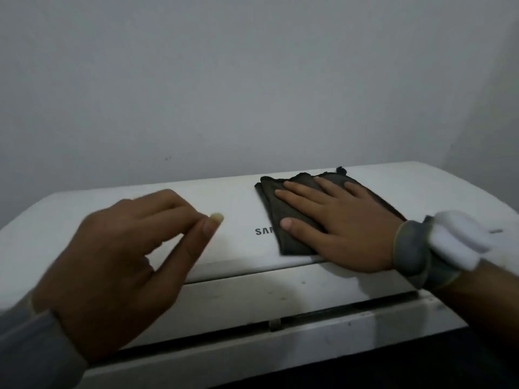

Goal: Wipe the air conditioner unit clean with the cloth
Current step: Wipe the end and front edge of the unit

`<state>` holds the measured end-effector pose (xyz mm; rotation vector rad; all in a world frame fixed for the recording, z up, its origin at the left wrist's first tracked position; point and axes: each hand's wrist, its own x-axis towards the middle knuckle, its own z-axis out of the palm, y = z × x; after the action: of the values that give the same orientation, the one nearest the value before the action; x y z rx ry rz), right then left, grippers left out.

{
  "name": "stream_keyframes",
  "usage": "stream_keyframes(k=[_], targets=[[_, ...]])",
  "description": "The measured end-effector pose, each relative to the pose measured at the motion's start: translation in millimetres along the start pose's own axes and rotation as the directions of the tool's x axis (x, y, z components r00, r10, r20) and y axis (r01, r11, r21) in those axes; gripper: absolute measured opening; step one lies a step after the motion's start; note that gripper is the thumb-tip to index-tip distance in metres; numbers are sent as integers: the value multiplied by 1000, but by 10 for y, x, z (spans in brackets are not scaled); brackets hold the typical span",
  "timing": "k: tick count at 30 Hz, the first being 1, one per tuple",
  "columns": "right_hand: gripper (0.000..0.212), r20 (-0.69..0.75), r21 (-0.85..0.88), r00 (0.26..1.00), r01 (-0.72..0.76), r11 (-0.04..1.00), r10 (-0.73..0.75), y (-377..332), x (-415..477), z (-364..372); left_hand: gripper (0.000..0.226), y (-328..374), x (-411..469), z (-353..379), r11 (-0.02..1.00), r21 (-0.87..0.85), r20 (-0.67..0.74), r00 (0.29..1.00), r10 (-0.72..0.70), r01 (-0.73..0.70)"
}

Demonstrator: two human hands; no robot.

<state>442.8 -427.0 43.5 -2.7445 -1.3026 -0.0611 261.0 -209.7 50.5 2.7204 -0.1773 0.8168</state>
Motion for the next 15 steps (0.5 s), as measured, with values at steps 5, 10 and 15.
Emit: stream_keyframes(k=[5,10,15], targets=[[76,-126,14,990,-55,998,57,-214,-146,115,13,471,-68,-53,990,108,-180,977,111,-92],[71,-239,-33,971,-24,999,15,-321,-242,242,38,554,-219,102,991,127,-86,996,40,-29],[56,-290,-27,957,-5,1000,-3,-281,-368,311,51,736,-312,319,978,209,11,1000,25,-27]])
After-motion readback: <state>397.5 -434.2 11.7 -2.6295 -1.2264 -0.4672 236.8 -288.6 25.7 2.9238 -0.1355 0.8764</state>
